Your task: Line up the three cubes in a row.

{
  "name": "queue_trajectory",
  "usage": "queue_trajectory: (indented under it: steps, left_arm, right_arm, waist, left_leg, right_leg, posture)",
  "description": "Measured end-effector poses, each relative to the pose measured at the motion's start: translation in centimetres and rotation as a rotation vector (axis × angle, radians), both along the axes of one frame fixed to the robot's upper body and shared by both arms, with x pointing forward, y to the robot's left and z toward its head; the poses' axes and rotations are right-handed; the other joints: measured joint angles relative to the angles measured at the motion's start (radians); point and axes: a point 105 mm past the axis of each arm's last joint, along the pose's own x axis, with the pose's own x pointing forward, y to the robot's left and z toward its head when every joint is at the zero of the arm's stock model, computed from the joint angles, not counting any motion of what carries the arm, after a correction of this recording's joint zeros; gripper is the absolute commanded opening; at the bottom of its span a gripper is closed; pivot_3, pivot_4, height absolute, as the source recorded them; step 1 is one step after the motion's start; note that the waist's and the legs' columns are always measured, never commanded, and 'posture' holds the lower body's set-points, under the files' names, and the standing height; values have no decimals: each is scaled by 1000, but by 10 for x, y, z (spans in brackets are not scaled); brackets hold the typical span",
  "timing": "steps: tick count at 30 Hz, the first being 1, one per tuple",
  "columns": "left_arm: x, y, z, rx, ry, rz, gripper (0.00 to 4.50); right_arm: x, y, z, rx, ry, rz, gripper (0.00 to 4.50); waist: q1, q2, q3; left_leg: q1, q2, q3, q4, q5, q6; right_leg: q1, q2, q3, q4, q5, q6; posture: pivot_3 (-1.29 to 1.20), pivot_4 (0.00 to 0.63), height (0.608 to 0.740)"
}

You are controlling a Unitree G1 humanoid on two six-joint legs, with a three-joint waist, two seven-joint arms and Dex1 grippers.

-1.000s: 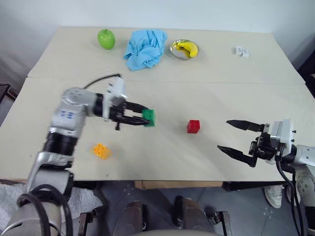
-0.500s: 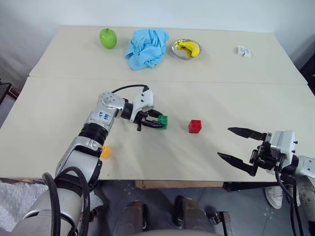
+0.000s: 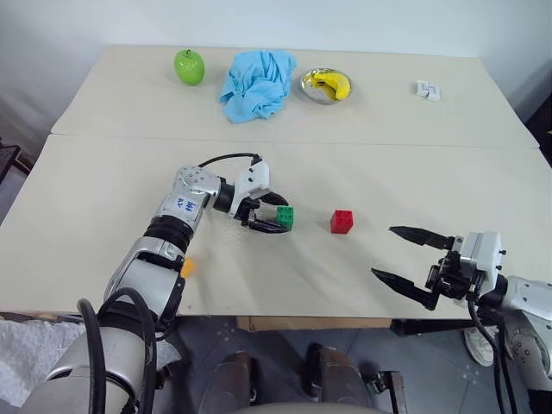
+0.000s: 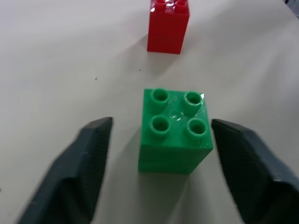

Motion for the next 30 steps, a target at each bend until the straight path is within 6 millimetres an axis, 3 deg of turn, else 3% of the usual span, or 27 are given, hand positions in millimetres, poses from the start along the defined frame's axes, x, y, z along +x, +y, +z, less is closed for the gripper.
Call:
queue_trajectory:
  steps: [2,7,10,13,14,16,20,23,27,30]
  left_arm:
    - [1,10,12,-29,-36,2,4493]
    - [3,57,55,-37,-132,56,4493]
    - [-6,89,65,-78,-139,101,4493]
    - [-35,144,53,-175,-115,185,4493]
    - [-38,152,50,-182,-105,212,4493]
    - [-58,191,39,-204,-104,363,4493]
    - [-83,228,32,-253,-126,558,4493]
    - [-127,270,6,-277,-110,796,4493]
    - [-172,284,-28,-301,-18,953,4493]
    - [-186,289,-29,-309,-23,1016,4493]
  right_arm:
    - [2,6,3,-1,-12,35,4500]
    - [11,14,5,5,48,102,4500]
    - [22,20,7,19,63,131,4500]
    - [32,38,21,49,-4,213,4500]
    - [33,40,21,49,-8,225,4500]
    - [31,56,23,49,-5,307,4500]
    - [23,74,16,27,33,421,4500]
    - [17,97,23,47,10,516,4500]
    - [16,110,32,62,-16,564,4500]
    - [15,115,41,65,-50,586,4500]
  waist:
    - [-2,0,0]
    - [-8,0,0]
    - [-9,0,0]
    - [-35,0,0]
    - [-35,0,0]
    - [-39,0,0]
    - [-21,0,0]
    - [-36,1,1]
    - [-33,1,1]
    - [-14,0,0]
  left_leg:
    - [0,1,-1,0,0,0]
    - [1,1,-5,0,0,0]
    - [1,2,-5,0,0,0]
    - [2,4,-6,-1,0,0]
    - [1,5,-6,0,0,0]
    - [1,4,-8,-1,0,-1]
    - [0,0,-14,0,-1,1]
    - [2,-1,-13,-1,-3,2]
    - [1,-2,-15,-1,-4,2]
    - [1,-3,-18,0,-4,2]
  right_leg:
    - [0,0,0,0,0,0]
    - [-1,1,1,1,0,0]
    - [-1,0,2,1,0,0]
    - [-2,1,3,2,0,-1]
    - [-2,1,2,2,-1,-1]
    - [-2,1,1,2,-1,-1]
    - [0,-5,-2,3,-1,-1]
    - [0,-13,-2,2,-1,-1]
    - [1,-12,-6,2,-1,-2]
    - [2,-14,-7,2,-1,-2]
  posture:
    - [0,150,740]
    - [0,150,740]
    - [0,150,740]
    - [0,150,740]
    - [0,150,740]
    - [0,150,740]
    - [0,150,740]
    - [0,150,740]
    - [0,150,740]
    - [0,150,740]
